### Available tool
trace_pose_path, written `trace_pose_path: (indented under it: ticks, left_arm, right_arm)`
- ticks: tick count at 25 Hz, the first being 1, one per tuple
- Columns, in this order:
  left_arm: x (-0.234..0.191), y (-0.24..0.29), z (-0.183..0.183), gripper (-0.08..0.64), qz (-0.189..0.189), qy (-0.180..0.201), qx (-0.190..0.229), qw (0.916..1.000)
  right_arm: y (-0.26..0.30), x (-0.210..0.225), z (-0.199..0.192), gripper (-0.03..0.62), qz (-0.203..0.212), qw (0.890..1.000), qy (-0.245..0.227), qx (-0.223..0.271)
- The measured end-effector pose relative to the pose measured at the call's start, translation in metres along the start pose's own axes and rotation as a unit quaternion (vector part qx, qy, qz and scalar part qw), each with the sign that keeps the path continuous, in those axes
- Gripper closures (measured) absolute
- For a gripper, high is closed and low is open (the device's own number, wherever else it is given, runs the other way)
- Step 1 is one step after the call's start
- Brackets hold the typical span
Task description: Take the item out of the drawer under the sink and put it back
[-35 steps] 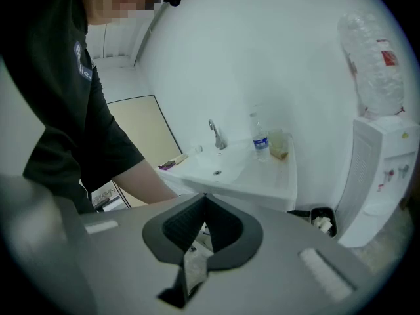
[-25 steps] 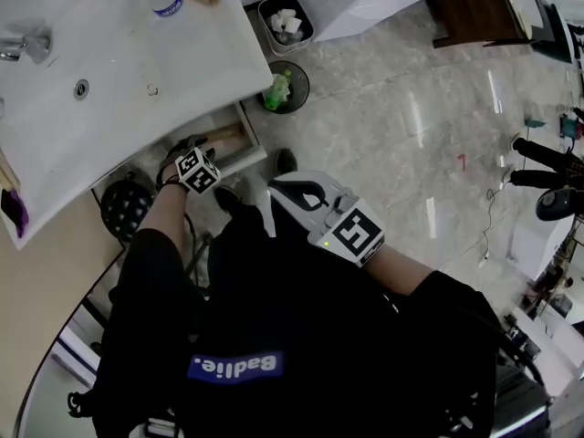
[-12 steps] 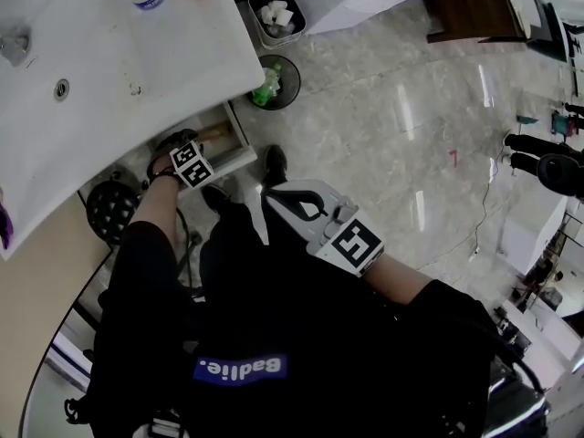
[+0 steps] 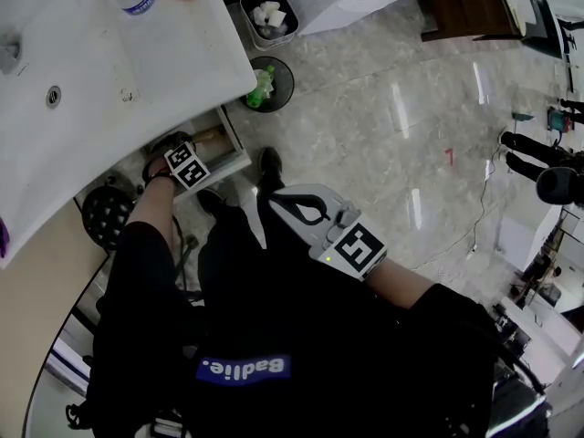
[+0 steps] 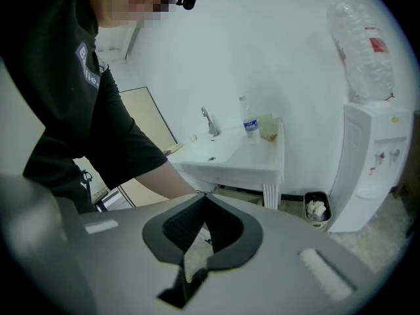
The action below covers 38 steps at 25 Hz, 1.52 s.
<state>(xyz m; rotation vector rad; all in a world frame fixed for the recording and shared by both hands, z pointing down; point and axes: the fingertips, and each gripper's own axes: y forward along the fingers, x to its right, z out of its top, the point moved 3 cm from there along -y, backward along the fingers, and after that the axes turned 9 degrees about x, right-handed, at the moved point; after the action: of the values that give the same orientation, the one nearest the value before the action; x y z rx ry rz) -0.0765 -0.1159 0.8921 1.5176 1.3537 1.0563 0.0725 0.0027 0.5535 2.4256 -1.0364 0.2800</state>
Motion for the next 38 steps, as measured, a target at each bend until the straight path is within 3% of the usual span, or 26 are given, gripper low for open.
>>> trace_pose_path:
  ticks: [2,9,16,22,30,38]
  left_arm:
    - [-0.002,-0.007,0.003,0.513,0.005,0.0,0.004,1.0]
    - [0.009,-0.052,0.019,0.517,0.015,0.011,0.023,0.9996]
    - [0.014,-0.113,0.037,0.517,0.036,-0.007,0.051,0.998]
    - [0.026,-0.17,0.048,0.517,0.06,-0.071,0.089,0.9917]
    - [0.046,-0.25,0.065,0.517,0.098,-0.148,0.163,0.9705]
    - [0.057,-0.328,0.077,0.517,0.132,-0.239,0.254,0.9279]
  right_arm:
    - [-0.001,0.001,0.002,0.591,-0.001,1.0,-0.001,0.001]
    - [-0.012,-0.004,0.024,0.591,-0.001,1.0,-0.006,0.014]
    - [-0.015,-0.013,0.052,0.591,-0.005,0.999,-0.013,0.044]
    - [-0.018,-0.026,0.072,0.591,-0.001,0.998,-0.027,0.061]
    - [-0.022,-0.049,0.089,0.591,0.005,0.996,-0.051,0.068]
    - [-0.019,-0.07,0.106,0.591,0.016,0.994,-0.067,0.082]
